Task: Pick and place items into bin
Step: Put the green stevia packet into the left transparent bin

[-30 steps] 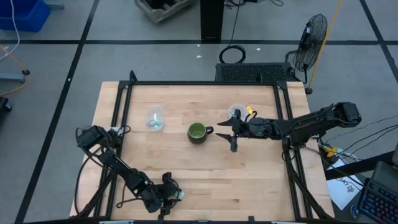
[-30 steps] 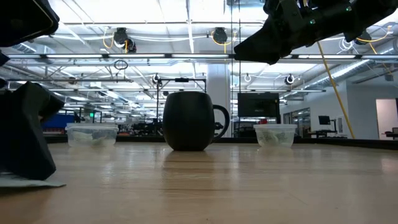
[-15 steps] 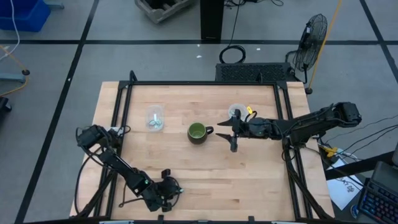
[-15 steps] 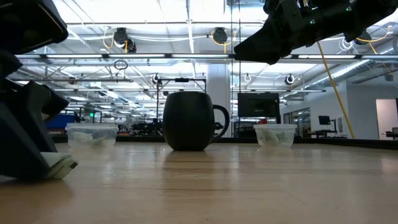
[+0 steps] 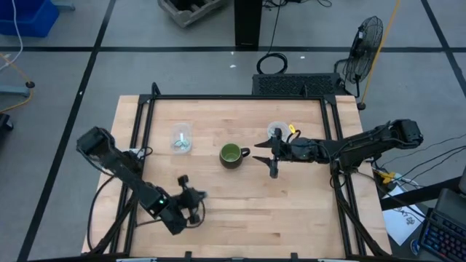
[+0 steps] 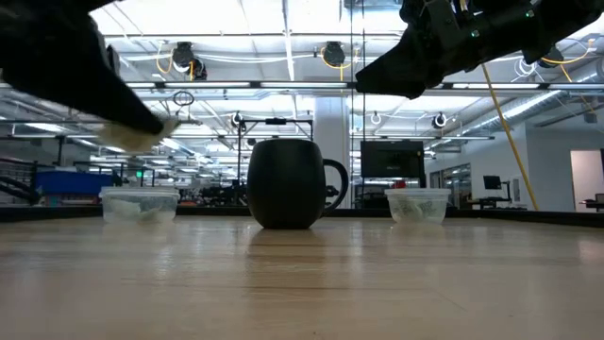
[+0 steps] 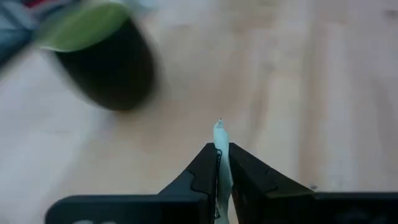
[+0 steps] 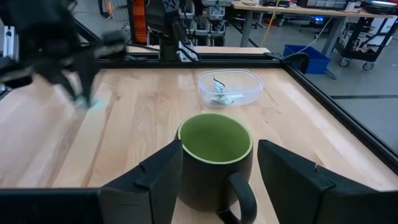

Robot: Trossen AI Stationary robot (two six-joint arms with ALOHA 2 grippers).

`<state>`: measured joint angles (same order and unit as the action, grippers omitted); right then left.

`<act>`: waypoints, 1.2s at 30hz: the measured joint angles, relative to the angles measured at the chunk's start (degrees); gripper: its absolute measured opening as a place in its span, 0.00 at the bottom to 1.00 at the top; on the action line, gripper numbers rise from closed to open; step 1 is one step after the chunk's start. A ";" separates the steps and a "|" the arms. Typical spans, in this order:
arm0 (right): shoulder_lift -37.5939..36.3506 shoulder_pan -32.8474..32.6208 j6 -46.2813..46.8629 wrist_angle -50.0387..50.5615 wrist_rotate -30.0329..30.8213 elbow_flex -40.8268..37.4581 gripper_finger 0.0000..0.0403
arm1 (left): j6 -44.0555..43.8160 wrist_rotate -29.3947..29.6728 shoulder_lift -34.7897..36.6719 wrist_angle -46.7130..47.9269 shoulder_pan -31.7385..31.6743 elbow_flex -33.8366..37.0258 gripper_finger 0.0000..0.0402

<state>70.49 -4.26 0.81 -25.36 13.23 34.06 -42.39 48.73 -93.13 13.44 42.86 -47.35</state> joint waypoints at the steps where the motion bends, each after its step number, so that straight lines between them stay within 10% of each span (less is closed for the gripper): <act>1: -0.01 0.00 0.00 -0.02 0.00 0.00 0.50 | -0.70 1.67 1.39 2.34 -0.29 0.00 0.10; 11: -0.01 -0.01 0.01 0.23 -0.03 0.00 0.50 | -21.61 15.22 14.85 33.62 -2.70 0.00 0.12; 19: -0.01 -0.01 0.01 0.33 -0.04 0.00 0.50 | -45.78 12.28 20.55 58.41 -10.10 0.00 0.12; 36: -0.01 -0.54 0.04 -0.11 -0.04 0.00 0.50 | -29.83 3.36 20.81 54.93 -32.42 3.67 0.12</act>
<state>70.48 -4.80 0.84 -25.47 13.19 34.06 -72.21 52.09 -72.31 68.36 10.44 -43.68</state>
